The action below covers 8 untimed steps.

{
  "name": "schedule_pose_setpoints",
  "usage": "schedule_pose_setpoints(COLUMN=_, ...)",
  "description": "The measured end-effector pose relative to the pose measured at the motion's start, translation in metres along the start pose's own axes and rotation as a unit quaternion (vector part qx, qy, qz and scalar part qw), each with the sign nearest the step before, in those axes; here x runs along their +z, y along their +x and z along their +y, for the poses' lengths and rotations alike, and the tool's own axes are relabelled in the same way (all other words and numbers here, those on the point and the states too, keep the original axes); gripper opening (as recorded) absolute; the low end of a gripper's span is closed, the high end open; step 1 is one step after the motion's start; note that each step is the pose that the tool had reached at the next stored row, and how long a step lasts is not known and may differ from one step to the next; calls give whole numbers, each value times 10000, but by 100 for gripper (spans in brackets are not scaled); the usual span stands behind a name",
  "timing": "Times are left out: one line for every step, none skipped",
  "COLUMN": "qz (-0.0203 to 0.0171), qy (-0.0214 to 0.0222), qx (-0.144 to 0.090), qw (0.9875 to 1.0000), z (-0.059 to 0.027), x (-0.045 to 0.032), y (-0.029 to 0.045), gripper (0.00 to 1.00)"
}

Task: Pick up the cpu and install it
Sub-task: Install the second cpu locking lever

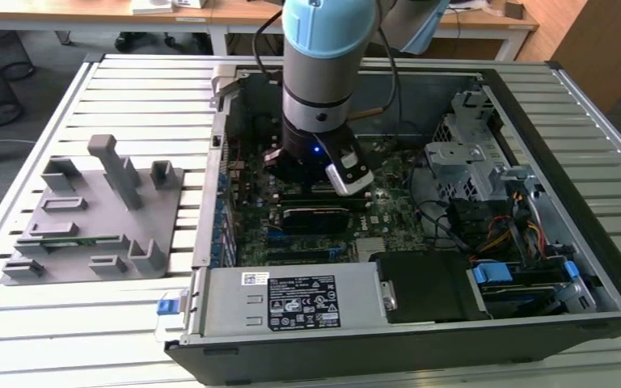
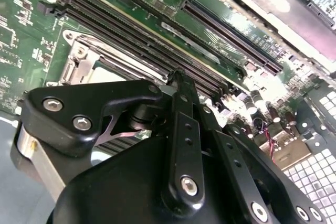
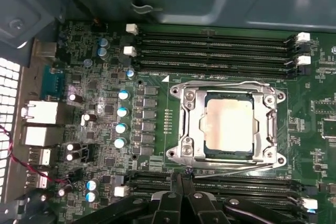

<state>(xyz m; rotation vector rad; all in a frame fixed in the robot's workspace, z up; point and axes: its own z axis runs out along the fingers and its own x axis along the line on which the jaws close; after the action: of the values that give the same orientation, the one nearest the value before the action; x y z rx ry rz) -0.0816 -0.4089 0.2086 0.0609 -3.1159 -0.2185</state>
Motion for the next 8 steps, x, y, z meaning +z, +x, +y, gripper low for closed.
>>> schedule_pose_setpoints(qz=0, qy=-8, qx=0, qw=10000, z=-6, x=3, y=7, gripper=11)
schedule_pose_setpoints(qz=0, qy=-14, qx=0, qw=10000, z=-11, x=6, y=13, gripper=11)
schedule_pose_setpoints(qz=0, qy=-22, qx=-1, qw=10000, z=-16, x=10, y=18, gripper=11)
schedule_pose_setpoints(qz=-1, qy=-30, qx=-1, qw=10000, z=-21, x=13, y=22, gripper=11)
schedule_pose_setpoints(qz=-1, qy=-40, qx=-1, qw=10000, z=-25, x=16, y=27, gripper=11)
schedule_pose_setpoints(qz=-2, qy=-50, qx=-1, qw=10000, z=-28, x=20, y=30, gripper=11)
schedule_pose_setpoints(qz=-2, qy=-61, qx=-2, qw=10000, z=-30, x=24, y=32, gripper=11)
schedule_pose_setpoints(qz=-2, qy=-78, qx=-2, qw=10000, z=-31, x=29, y=35, gripper=11)
